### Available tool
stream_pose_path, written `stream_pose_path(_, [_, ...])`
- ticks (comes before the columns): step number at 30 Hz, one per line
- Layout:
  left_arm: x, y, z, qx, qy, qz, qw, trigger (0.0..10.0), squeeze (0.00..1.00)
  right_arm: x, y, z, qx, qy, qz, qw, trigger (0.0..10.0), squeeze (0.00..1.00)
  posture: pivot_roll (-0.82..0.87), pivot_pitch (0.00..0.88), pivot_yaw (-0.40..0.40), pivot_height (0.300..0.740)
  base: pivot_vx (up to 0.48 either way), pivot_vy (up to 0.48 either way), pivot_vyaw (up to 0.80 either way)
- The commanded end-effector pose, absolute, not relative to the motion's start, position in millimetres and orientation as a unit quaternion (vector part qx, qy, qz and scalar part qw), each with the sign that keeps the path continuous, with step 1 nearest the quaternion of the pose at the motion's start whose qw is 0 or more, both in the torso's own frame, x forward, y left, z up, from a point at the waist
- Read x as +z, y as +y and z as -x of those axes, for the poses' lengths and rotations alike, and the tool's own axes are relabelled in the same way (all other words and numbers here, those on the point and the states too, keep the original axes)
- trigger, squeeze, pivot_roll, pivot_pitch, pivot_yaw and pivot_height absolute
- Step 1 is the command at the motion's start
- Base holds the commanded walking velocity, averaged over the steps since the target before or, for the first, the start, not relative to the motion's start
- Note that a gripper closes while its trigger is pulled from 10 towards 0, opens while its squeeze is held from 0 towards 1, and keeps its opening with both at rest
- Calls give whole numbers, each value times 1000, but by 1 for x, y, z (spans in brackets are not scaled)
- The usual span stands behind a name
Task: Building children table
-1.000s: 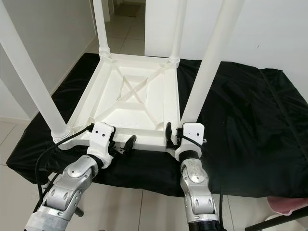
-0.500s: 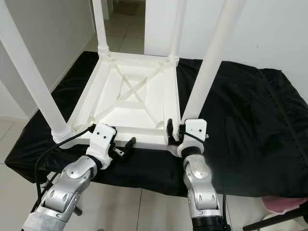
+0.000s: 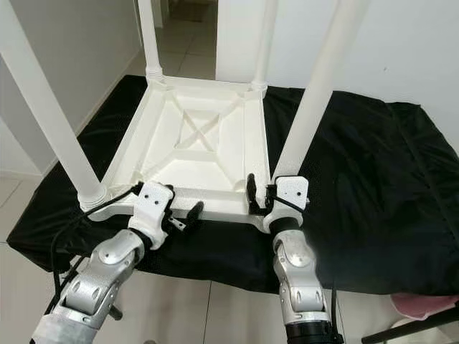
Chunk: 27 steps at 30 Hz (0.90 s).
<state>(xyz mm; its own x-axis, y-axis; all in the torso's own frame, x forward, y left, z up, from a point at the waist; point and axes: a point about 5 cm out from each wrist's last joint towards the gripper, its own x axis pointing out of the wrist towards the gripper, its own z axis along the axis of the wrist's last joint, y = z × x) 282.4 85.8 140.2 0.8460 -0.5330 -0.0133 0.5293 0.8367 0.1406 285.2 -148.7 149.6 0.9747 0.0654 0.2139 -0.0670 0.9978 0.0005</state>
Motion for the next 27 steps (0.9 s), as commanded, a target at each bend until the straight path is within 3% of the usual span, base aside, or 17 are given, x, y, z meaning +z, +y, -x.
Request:
stream_pose_path(1, [137,82,-278,-315,-13,-72,946,10000,0,145,-152,-283,33,-103,0,994,10000,0,-45,28,-8,740,0,0,0])
stream_pose_path(15, [135,71,-263,-367,-21,-72,927,10000,0,150,-149,-270,56,-117,-7,991,10000,0,-80,51,24,740,0,0,0])
stream_pose_path(21, [142,70,-262,-397,-27,-32,917,10000,0,155,-146,-269,76,-128,-11,989,10000,0,-100,73,25,740,0,0,0])
stream_pose_path(27, [143,69,-250,-451,-34,-14,892,10000,0,154,-152,-260,96,-131,-21,986,10000,0,-103,81,7,740,0,0,0])
